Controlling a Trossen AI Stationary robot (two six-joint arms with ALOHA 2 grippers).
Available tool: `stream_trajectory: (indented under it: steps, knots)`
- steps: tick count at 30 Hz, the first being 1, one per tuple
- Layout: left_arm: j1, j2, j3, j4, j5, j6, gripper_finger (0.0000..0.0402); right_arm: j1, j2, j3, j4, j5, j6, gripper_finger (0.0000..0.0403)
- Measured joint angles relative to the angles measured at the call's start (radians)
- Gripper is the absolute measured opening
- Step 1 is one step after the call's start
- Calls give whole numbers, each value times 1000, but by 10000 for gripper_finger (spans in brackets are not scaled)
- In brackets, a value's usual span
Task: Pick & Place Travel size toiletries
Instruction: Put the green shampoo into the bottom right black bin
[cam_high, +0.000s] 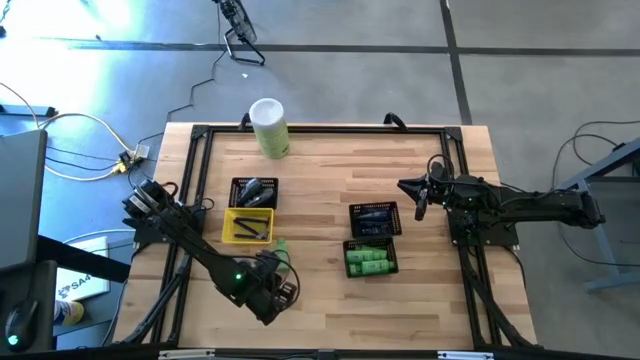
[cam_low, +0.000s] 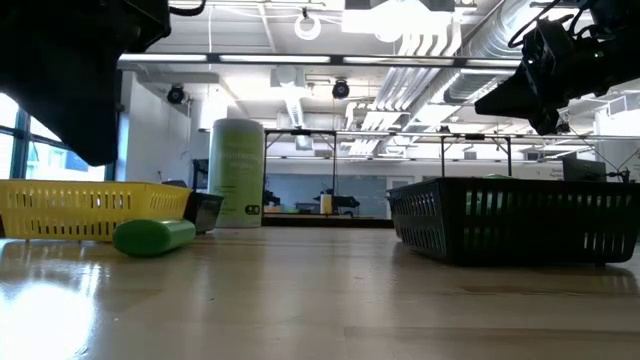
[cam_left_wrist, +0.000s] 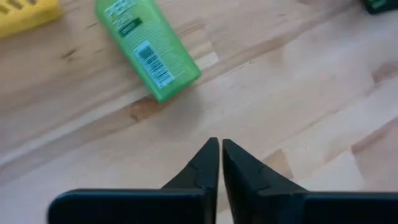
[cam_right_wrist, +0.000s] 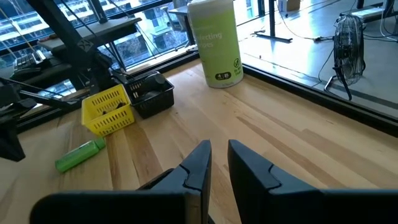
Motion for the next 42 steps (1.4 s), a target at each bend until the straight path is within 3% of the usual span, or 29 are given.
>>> stream_trajectory:
  steps: [4, 10, 16, 21, 30, 38, 42]
  knots:
    - [0, 0, 0, -28, 0, -79, 60, 0, 0, 0, 0, 0, -1, 46]
    - [0, 0, 0, -49, -5, -151, 167, 0, 0, 0, -6, 0, -24, 46]
    - [10, 0, -1, -21, -35, -155, 267, 0, 0, 0, -7, 0, -25, 46]
    - [43, 0, -1, -24, -42, -97, 324, 0, 0, 0, -7, 0, -27, 46]
    - [120, 24, -1, -18, -39, -67, 342, 0, 0, 0, -7, 0, -27, 46]
    - [182, 119, -2, -20, 131, -74, 342, 0, 0, 0, -6, 0, -48, 46]
    - [201, 138, -2, -11, 130, -76, 342, 0, 0, 0, -6, 0, -50, 46]
